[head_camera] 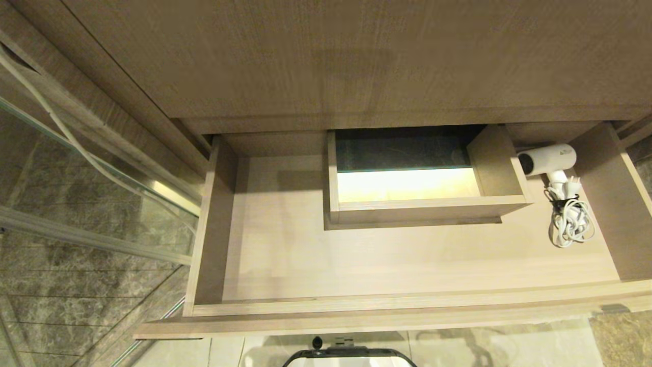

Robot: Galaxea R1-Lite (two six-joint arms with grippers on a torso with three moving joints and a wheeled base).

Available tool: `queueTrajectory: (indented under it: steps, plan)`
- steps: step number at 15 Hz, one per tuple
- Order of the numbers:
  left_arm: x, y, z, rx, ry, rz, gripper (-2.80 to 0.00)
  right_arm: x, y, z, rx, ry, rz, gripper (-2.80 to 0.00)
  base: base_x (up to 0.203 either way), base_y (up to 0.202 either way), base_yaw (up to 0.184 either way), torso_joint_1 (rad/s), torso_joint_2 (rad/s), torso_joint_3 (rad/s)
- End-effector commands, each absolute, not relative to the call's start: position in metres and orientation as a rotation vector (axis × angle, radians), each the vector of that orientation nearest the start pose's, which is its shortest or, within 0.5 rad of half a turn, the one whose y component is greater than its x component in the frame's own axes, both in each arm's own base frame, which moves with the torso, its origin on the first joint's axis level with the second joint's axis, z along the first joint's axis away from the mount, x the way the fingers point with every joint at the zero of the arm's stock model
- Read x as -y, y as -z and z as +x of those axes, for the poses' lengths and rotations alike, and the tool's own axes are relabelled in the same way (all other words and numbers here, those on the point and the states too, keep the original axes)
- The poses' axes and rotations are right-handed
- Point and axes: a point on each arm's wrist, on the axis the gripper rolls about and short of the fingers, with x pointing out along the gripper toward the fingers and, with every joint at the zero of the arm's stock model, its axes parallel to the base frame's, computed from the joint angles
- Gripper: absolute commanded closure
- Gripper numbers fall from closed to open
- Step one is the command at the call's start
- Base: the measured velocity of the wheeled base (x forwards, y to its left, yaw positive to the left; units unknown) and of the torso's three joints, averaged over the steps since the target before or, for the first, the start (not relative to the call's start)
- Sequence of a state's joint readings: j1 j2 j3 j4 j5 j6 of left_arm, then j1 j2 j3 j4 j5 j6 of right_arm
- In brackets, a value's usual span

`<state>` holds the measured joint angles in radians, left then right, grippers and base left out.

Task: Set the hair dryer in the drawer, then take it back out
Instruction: Close the drawer

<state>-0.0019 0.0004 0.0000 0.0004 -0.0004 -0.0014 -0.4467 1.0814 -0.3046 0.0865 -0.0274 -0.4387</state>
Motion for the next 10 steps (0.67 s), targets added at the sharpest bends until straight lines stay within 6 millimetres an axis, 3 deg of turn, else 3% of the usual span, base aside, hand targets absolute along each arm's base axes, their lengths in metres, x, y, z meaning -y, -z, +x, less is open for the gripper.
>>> queueTrajectory:
  steps: [1,6,8,10]
  plan:
    - [0.0,-0.075,-0.023,-0.001,0.003,-0.002,0.0,0.056,-0.111,0.117,-0.958,0.233,-0.219,0.0,0.0,0.0,0.0,0.0,0.0,0.0]
    - [0.0,-0.075,-0.023,-0.001,0.002,-0.002,0.0,0.078,-0.103,0.163,-0.945,0.237,-0.225,0.0,0.0,0.0,0.0,0.0,0.0,0.0]
    - [0.0,-0.075,-0.023,-0.001,0.002,-0.002,0.0,0.086,-0.113,0.181,-0.867,0.26,-0.241,0.0,0.0,0.0,0.0,0.0,0.0,0.0]
    - [0.0,-0.075,-0.023,0.001,0.002,-0.002,0.0,0.101,-0.148,0.214,-0.663,0.297,-0.256,0.0,0.0,0.0,0.0,0.0,0.0,0.0]
